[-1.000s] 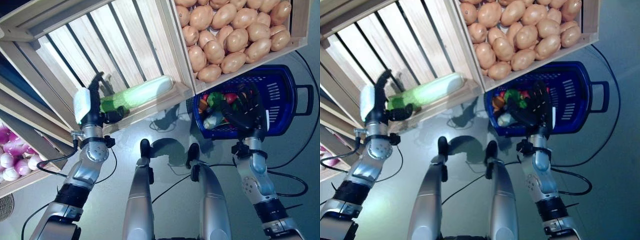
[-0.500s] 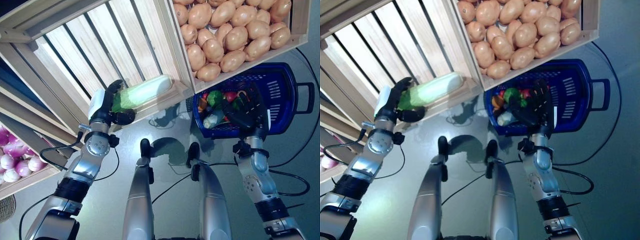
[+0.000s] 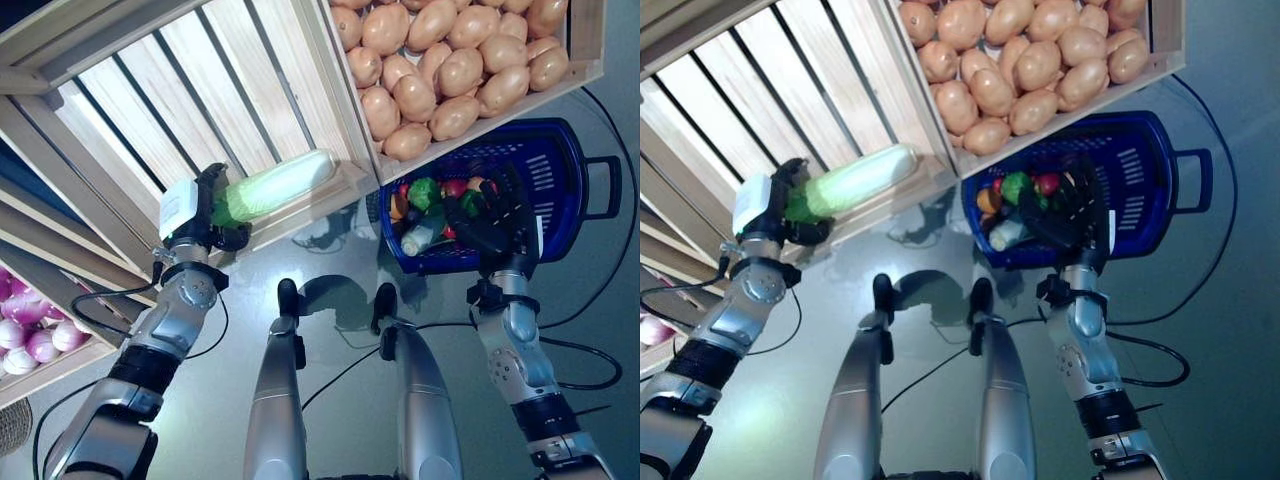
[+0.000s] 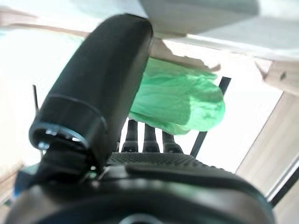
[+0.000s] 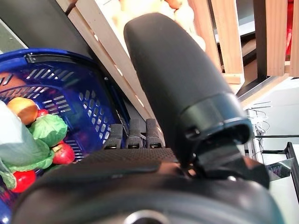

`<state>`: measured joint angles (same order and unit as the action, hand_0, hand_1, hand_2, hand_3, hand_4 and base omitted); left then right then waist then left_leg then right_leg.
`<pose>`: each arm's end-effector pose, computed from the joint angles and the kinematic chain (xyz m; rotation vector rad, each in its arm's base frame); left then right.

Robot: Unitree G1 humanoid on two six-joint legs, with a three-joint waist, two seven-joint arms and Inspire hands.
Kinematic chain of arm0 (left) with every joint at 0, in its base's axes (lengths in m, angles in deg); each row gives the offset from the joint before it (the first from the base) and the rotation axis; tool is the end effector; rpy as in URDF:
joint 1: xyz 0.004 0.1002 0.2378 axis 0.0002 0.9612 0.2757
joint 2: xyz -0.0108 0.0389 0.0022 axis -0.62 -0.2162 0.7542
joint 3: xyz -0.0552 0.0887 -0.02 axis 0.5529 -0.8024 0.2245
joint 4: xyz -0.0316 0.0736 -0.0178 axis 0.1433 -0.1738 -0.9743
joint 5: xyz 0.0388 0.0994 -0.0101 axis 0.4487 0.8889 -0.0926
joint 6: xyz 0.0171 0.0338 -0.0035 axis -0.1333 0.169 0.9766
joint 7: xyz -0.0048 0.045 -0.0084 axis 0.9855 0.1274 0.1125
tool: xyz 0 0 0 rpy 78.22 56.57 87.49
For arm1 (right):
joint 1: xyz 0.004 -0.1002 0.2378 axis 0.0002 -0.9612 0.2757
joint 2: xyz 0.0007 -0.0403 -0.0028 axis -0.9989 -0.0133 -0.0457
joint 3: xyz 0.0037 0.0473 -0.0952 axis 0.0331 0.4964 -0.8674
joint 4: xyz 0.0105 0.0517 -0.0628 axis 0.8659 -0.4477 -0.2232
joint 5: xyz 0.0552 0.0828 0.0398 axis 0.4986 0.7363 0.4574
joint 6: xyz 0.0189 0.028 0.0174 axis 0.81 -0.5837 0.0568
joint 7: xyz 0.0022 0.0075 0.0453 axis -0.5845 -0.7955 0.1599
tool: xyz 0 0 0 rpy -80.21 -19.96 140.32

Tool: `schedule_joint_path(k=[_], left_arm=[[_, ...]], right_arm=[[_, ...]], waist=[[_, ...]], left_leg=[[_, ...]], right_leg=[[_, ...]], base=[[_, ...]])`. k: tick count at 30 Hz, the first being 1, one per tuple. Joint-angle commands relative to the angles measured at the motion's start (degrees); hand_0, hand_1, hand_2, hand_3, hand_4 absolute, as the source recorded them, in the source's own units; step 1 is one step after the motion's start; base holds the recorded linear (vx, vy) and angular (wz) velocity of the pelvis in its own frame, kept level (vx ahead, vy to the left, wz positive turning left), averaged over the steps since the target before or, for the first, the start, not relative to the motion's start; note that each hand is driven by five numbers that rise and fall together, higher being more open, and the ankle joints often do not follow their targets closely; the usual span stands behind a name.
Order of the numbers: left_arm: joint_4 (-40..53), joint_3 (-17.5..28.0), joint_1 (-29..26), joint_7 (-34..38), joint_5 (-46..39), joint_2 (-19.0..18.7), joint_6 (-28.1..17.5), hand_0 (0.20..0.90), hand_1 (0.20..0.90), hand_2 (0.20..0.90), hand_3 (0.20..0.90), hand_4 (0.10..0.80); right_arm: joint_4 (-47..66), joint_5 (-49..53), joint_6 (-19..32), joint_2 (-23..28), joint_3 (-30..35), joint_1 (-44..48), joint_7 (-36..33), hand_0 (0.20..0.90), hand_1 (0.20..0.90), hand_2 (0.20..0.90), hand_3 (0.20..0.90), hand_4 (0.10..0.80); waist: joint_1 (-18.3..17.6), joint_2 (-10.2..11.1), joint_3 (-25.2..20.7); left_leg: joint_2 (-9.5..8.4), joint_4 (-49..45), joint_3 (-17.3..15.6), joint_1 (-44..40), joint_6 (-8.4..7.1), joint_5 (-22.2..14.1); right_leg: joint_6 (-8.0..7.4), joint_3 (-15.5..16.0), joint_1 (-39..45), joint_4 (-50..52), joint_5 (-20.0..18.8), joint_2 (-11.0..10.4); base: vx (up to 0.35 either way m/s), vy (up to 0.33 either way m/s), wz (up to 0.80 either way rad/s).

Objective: Put vegetables into the basket

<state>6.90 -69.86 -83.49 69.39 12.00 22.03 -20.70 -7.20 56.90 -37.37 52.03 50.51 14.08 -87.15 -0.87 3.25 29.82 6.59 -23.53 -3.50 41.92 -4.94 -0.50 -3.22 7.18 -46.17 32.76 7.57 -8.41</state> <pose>0.3048 0.2411 0.1218 1.0079 -0.1061 0.3718 0.2623 -0.1903 0.1043 0.3497 -0.3285 -0.2153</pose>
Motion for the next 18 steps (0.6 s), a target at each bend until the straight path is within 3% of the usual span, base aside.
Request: schedule_joint_path(k=[1,9,18], left_arm=[[0.21,-0.07,-3.48,4.71,6.74,-3.55,1.21,0.9,0.9,0.9,0.9,0.8],[-7.56,-3.87,-8.1,8.74,9.6,-3.72,3.66,0.9,0.9,0.9,0.9,0.8],[-15.03,-4.66,-11.93,15.39,10.18,-0.5,2.85,0.9,0.9,0.9,0.9,0.8]], right_arm=[[6.39,-0.93,3.04,4.67,2.03,1.93,1.63,0.9,0.9,0.9,0.9,0.8],[5.39,-0.18,2.44,5.69,0.84,3.64,1.93,0.9,0.9,0.9,0.9,0.8],[3.6,-0.78,2.37,5.11,-0.66,6.0,1.85,0.9,0.9,0.9,0.9,0.8]], waist=[[-1.93,-1.06,-0.03],[-2.85,-0.41,-0.03],[-3.31,0.15,-0.03]], left_leg=[[-0.26,-2.22,-0.88,2.55,0.56,0.4],[0.03,-3.06,-0.92,3.87,0.31,0.32],[0.26,-4.28,-0.72,5.83,0.2,0.08]], right_leg=[[-1.24,0.87,3.03,-3.01,-3.36,-0.16],[-1.44,0.43,1.46,-2.37,-3.62,-0.25],[-1.46,-0.11,-0.87,-0.57,-3.46,-0.24]], base=[[0.006,0.019,-0.04],[0.001,0.006,0.0],[-0.001,0.007,-0.01]])
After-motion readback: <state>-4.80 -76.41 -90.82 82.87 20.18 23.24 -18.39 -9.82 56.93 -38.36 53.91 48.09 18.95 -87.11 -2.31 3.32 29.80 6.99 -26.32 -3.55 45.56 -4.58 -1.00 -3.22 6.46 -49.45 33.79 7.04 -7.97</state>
